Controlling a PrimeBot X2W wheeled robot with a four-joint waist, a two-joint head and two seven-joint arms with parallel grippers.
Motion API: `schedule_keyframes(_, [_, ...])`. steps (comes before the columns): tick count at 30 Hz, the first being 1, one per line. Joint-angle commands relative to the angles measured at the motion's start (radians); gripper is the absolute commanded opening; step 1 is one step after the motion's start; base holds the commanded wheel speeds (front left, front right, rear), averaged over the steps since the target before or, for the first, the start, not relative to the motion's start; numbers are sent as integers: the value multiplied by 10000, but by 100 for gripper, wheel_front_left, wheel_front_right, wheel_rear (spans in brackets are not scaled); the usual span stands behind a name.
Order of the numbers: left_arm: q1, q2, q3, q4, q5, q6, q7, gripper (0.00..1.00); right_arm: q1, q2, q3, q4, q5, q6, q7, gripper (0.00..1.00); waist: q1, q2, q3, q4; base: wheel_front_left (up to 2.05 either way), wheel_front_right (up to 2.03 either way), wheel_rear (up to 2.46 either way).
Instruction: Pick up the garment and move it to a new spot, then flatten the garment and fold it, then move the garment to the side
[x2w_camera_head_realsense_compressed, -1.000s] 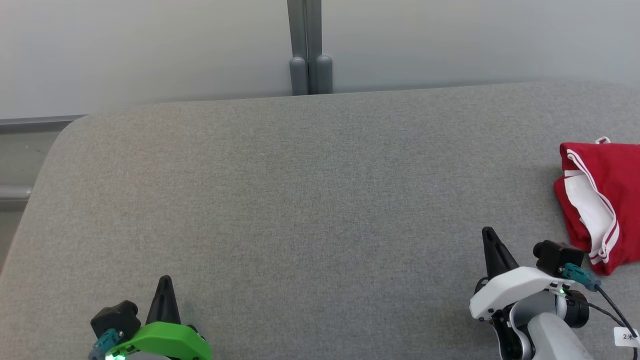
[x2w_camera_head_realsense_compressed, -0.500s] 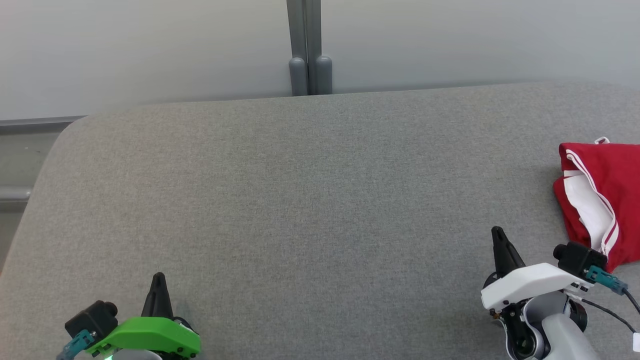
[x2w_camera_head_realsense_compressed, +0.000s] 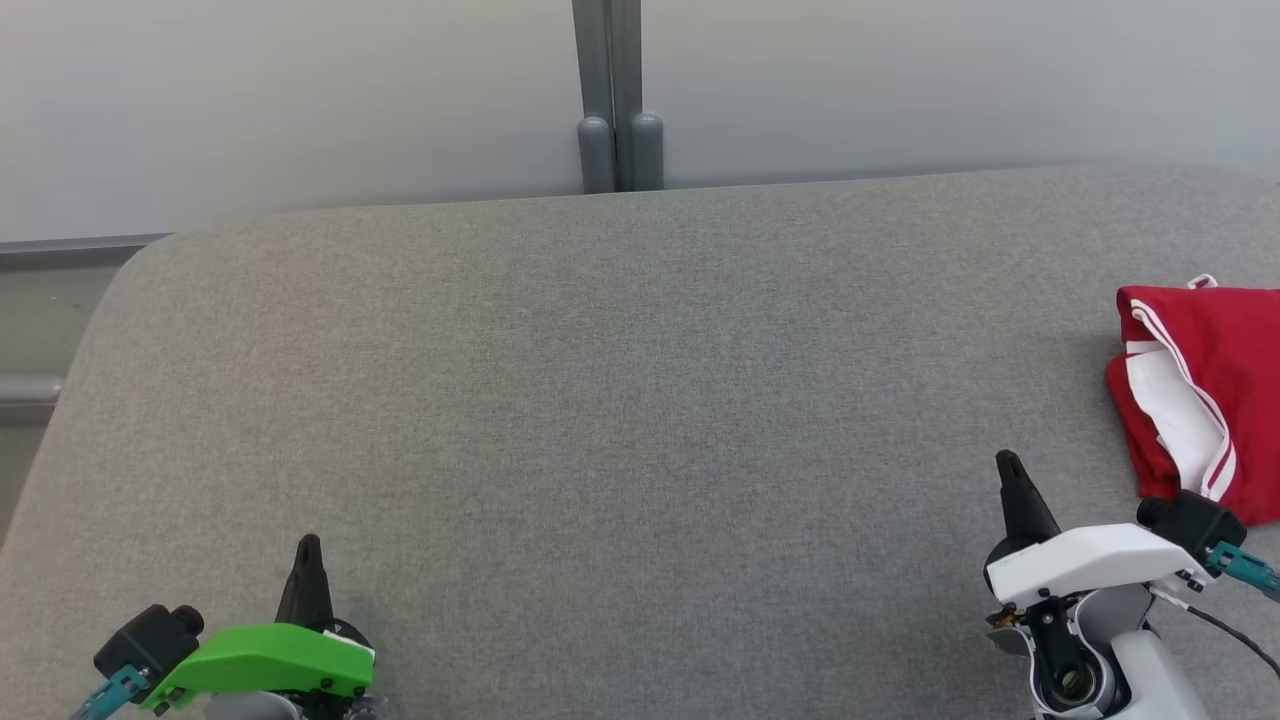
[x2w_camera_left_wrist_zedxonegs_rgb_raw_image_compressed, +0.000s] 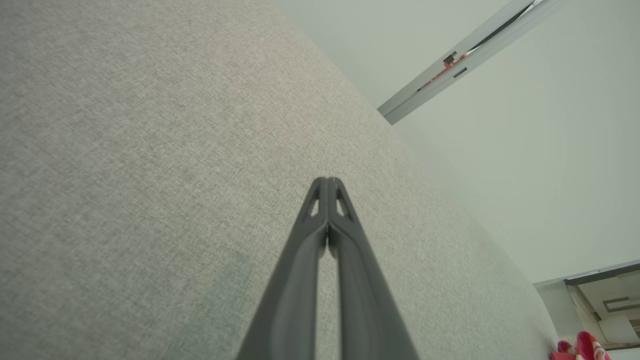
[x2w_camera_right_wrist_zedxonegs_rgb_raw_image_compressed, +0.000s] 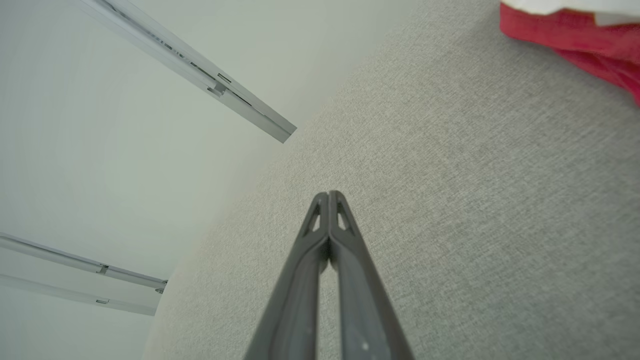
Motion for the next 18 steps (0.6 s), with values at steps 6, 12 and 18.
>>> schedule_keyframes(6, [-307,61,170,-262,-900,-158,216,0,30,-54,-124,-352,943,0,224,0,0,0,-8,-4,0,0,0])
schedule_keyframes(12, [-332,66,266,-359,-1591,-257,401,0,101,-58,-200,-505,1648,1,410,0,0,0,-16,-8,0,0,0])
schedule_keyframes(18, [-363,71,363,-454,-2238,-351,575,0,153,-62,-272,-653,2316,1,578,0,0,0,-24,-12,0,0,0])
